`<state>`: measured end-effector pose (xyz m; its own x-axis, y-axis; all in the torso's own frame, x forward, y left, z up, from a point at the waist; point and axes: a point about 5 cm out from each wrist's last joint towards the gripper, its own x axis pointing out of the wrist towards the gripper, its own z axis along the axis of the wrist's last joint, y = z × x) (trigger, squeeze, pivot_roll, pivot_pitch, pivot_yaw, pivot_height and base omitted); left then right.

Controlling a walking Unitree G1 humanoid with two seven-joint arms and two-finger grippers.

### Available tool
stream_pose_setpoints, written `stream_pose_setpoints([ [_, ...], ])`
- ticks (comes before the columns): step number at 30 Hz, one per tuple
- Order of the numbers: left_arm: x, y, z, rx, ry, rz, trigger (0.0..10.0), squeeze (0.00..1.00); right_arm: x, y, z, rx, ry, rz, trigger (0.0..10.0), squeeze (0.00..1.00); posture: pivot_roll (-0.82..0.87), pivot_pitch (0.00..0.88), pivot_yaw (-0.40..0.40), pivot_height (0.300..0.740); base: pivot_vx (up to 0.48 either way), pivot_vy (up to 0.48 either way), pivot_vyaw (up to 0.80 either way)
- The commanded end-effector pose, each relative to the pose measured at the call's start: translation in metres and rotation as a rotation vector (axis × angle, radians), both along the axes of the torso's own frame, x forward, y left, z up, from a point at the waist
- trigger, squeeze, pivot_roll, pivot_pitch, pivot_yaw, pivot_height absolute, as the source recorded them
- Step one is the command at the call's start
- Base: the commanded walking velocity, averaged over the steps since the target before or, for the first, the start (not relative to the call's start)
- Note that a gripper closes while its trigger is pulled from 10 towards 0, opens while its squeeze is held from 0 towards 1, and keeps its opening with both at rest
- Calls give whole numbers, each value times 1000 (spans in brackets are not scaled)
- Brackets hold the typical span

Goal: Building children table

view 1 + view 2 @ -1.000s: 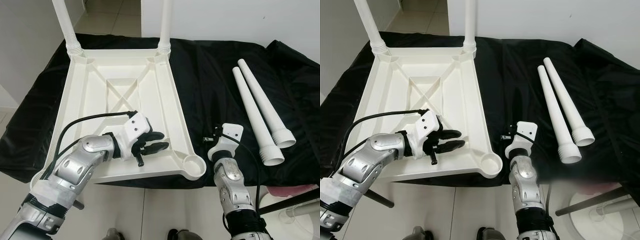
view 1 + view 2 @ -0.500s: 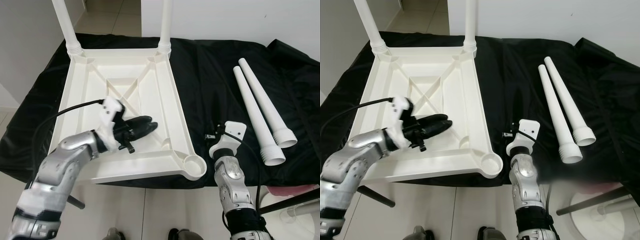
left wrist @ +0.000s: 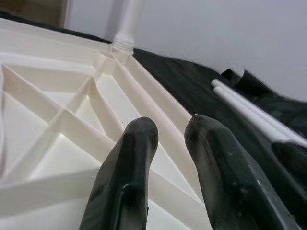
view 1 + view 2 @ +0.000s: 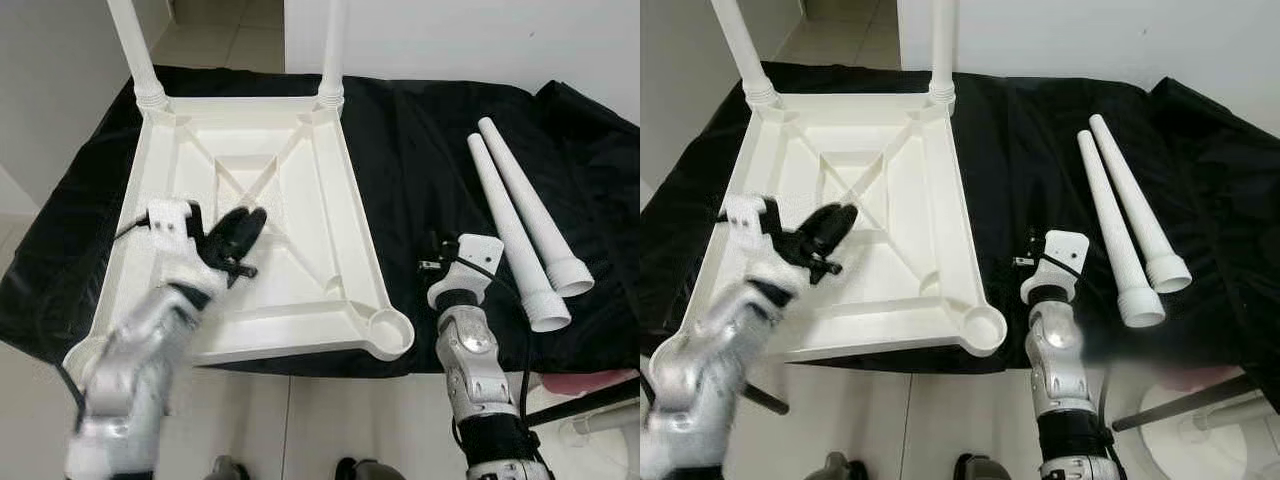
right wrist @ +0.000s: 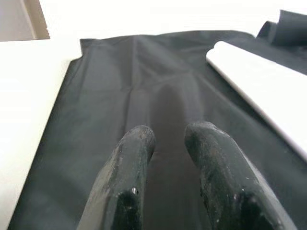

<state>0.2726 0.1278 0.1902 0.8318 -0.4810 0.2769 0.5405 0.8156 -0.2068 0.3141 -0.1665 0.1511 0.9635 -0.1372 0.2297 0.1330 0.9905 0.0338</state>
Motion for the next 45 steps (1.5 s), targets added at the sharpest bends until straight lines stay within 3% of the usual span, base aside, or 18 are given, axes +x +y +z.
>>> stream_pose_setpoints([
  [1,-5,0,7,29,-53,72,10000,0,-1,-2,1,-25,12,-20,10000,0,-1,107,-25,740,0,0,0],
  [3,-5,0,7,29,-53,72,10000,0,-1,-2,1,-25,12,-20,10000,0,-1,107,-25,740,0,0,0],
  [4,-6,5,7,9,-62,133,10000,0,-2,-3,3,-30,7,-24,10000,0,-5,103,-25,740,0,0,0],
  [6,-1,26,-2,-48,12,280,10000,0,-3,-6,6,-35,-1,-32,10000,0,-13,94,-25,740,0,0,0],
  [8,1,30,-7,-57,50,312,10000,0,-4,-6,5,-38,0,-35,10000,0,-13,91,-28,740,0,0,0],
  [11,7,30,-12,50,51,367,10000,0,-5,-7,5,-43,1,-39,10000,0,-11,90,-34,740,0,0,0],
  [14,27,28,-13,125,52,417,10000,0,-7,-12,6,-49,-6,-67,10000,0,-4,86,-44,740,0,0,0],
  [17,37,24,-13,105,62,372,10000,0,-9,-20,7,-55,-7,-104,10000,0,-3,85,-47,740,0,0,0],
  [20,38,23,-13,97,60,357,10000,0,-9,-22,7,-58,-6,-113,10000,0,-3,85,-47,740,0,0,0],
  [24,45,0,-21,293,87,211,10000,0,-13,-41,2,-68,26,-185,10000,0,-6,101,-46,740,0,0,0],
  [30,50,-5,-16,255,70,197,10000,0,-18,-47,2,-56,34,-210,10000,0,-15,110,-45,740,0,0,0],
  [31,50,-6,-17,265,71,175,10000,0,-19,-49,3,-64,39,-224,10000,471,-18,112,-43,740,0,0,0],
  [32,50,-6,-17,265,71,175,10000,0,-19,-49,3,-64,39,-224,10000,471,-18,112,-43,740,0,0,0],
  [33,50,-8,-19,265,71,156,10000,0,-21,-52,2,-63,47,-243,10000,1000,-23,113,-40,740,0,0,0],
  [45,46,-11,-20,264,72,117,10000,0,-43,-83,9,-28,40,-331,10000,1000,-28,125,-37,740,0,0,0],
])
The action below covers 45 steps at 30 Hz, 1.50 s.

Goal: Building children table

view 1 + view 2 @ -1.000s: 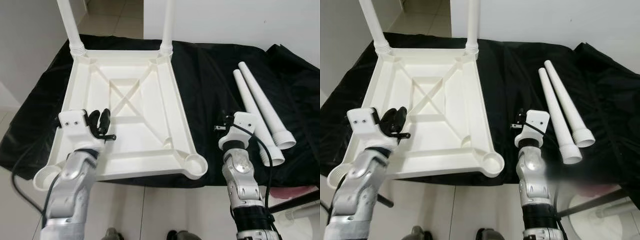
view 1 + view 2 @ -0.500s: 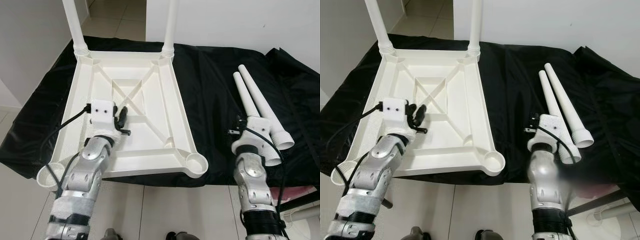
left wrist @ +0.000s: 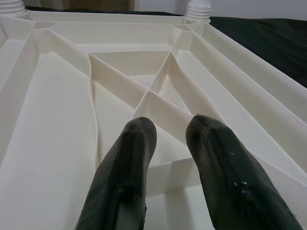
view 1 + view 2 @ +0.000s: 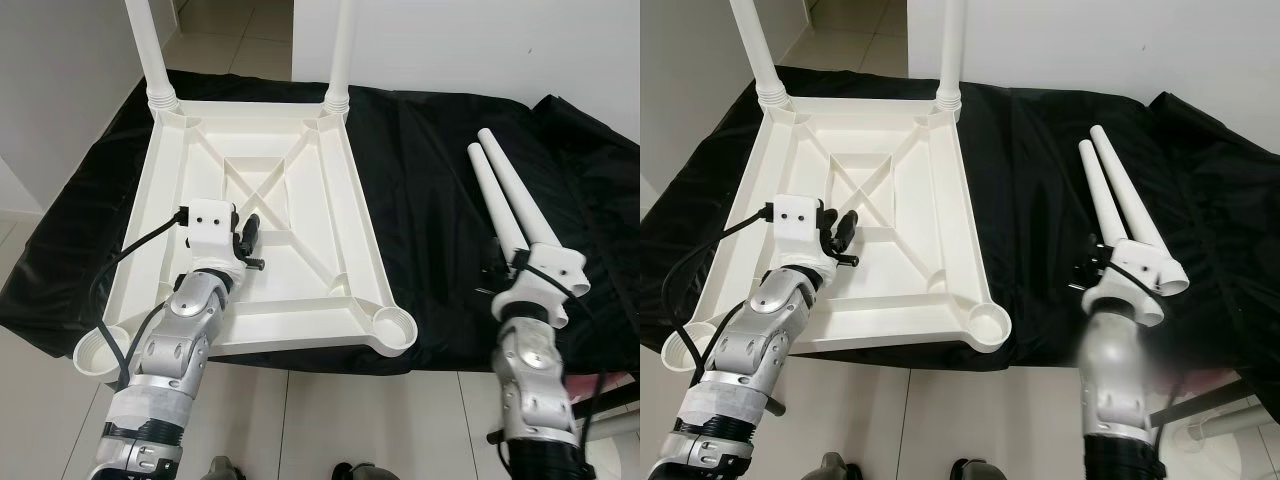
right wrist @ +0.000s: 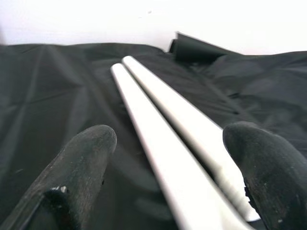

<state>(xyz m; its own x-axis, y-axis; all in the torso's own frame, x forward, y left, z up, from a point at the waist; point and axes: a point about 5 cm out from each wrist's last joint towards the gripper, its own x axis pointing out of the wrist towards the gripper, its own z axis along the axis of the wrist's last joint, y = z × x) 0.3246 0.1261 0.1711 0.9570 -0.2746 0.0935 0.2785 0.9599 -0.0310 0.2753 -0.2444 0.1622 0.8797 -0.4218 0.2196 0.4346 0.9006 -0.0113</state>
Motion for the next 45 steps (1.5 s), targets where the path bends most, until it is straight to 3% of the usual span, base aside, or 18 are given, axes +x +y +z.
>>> stream_pose_setpoints([
  [1,-7,-10,0,20,-10,-172,10000,0,-6,-8,-2,15,17,-20,10000,1000,-27,126,-37,740,0,0,0],
  [5,-9,-11,1,30,-22,-195,10000,0,-10,-13,-6,26,36,-32,10000,1000,-26,128,-37,740,0,0,0],
  [6,-9,-11,1,38,-28,-197,10000,0,-12,-15,-8,34,48,-38,10000,835,-26,128,-37,740,0,0,0],
  [7,-9,-10,1,40,-26,-198,10000,0,-14,-17,-13,34,67,-40,10000,835,-25,128,-35,740,0,0,0],
  [8,-9,-9,1,37,-22,-198,10000,0,-15,-17,-18,46,85,-24,10000,0,-25,127,-34,740,0,0,0],
  [12,-7,-6,2,54,-28,-197,10000,0,-15,-14,-34,95,125,45,10000,0,-25,125,-31,740,0,0,0],
  [21,-3,-6,5,54,-30,-193,10000,0,-15,-14,-57,115,224,75,10000,0,-28,123,-25,740,0,0,0],
  [29,-4,-7,6,70,-39,-191,10000,0,-10,-21,-61,127,253,70,10000,0,-19,118,-30,740,0,0,0],
  [38,-3,-7,7,54,-37,-180,10000,0,-8,-16,-67,133,288,175,10000,0,-21,111,-35,740,0,0,0],
  [45,-2,-9,9,47,-42,-182,10000,0,-8,-21,-57,141,287,262,10000,0,-25,104,-39,740,0,0,0],
])
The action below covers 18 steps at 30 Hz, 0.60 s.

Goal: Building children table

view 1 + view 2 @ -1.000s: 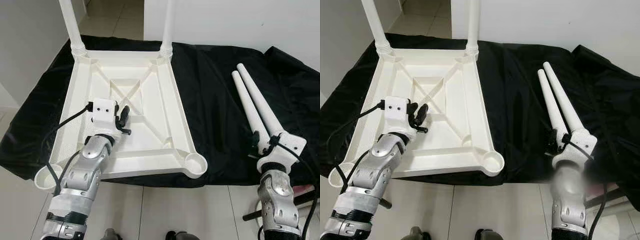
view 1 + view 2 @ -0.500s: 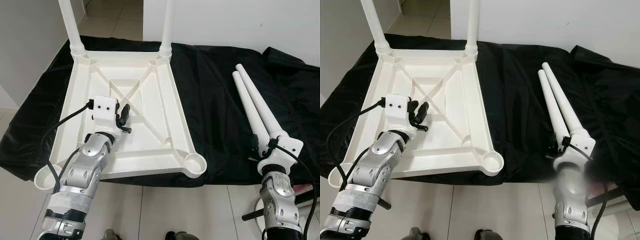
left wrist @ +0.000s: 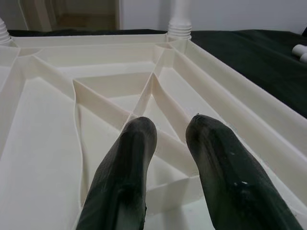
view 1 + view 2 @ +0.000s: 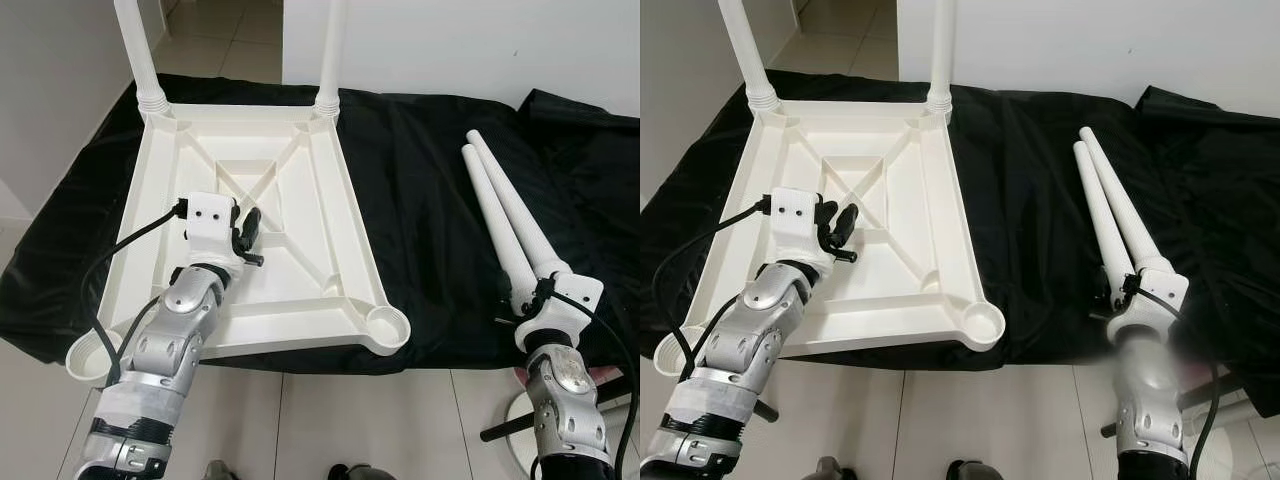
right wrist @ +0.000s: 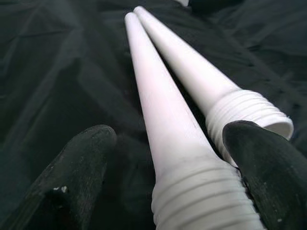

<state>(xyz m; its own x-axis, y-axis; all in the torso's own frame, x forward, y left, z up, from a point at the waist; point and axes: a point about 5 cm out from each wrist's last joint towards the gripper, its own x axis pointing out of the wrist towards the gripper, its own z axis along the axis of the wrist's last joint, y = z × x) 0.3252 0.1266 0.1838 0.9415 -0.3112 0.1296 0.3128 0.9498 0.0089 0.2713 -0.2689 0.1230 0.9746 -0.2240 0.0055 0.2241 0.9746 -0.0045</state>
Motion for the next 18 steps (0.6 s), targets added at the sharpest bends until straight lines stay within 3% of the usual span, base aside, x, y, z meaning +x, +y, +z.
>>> stream_pose_setpoints([
  [1,-3,-10,-3,21,6,-147,10000,0,-5,2,-16,69,86,53,10000,0,-28,104,-38,740,0,0,0],
  [12,-2,-14,-3,11,12,-164,10000,0,-20,-21,-5,49,68,68,10000,0,-41,105,-31,740,0,0,0],
  [18,-1,-15,-1,6,9,-169,10000,0,-25,-19,-7,44,71,93,10000,0,-41,105,-27,740,0,0,0],
])
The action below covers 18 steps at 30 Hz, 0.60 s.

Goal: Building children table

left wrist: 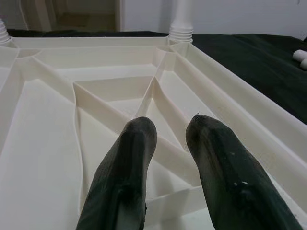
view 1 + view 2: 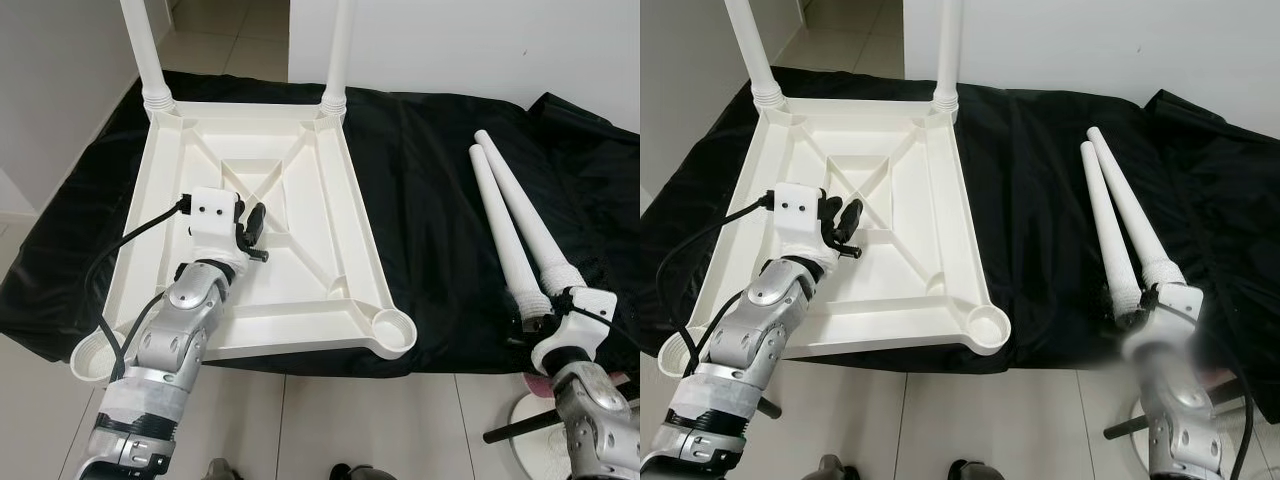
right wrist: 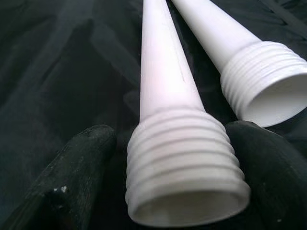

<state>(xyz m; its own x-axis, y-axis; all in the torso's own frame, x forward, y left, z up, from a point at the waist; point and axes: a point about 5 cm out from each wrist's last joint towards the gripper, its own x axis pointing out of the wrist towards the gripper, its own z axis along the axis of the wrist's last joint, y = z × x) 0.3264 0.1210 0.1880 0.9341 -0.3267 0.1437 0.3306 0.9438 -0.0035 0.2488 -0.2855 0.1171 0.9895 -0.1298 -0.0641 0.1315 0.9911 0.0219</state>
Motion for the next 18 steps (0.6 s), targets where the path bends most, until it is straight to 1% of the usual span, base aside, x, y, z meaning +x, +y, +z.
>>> stream_pose_setpoints([
  [1,-2,-10,-4,23,16,-152,10000,0,-4,1,-4,5,7,14,10000,0,-45,107,-20,740,0,0,0],
  [5,-2,-10,-5,25,20,-155,10000,0,-1,9,-15,2,16,33,10000,0,-43,112,-11,740,0,0,0],
  [6,-2,-10,-5,26,20,-155,10000,0,0,12,-16,-6,-2,39,10000,0,-41,116,-4,740,0,0,0],
  [11,-2,-10,-5,29,23,-155,10000,0,6,18,-19,-1,-30,42,10000,0,-37,119,-5,740,0,0,0],
  [12,-2,-10,-5,34,22,-153,10000,0,11,23,-23,7,-28,52,10000,0,-27,122,-6,740,0,0,0],
  [13,-2,-10,-5,34,22,-153,10000,0,11,23,-23,7,-28,52,10000,0,-27,122,-6,740,0,0,0],
  [14,-2,-9,-5,38,20,-151,10000,0,14,27,-25,12,-27,61,10000,0,-27,122,-6,740,0,0,0],
  [16,-1,-8,-5,39,20,-143,10000,0,22,35,-27,2,-46,78,10000,0,-21,120,-6,740,0,0,0],
  [17,-1,-8,-5,39,20,-143,10000,0,22,35,-27,2,-46,78,10000,0,-21,120,-6,740,0,0,0],
  [18,-1,-7,-4,37,20,-141,10000,0,25,38,-28,3,-56,82,10000,0,-21,119,-5,740,0,0,0],
])
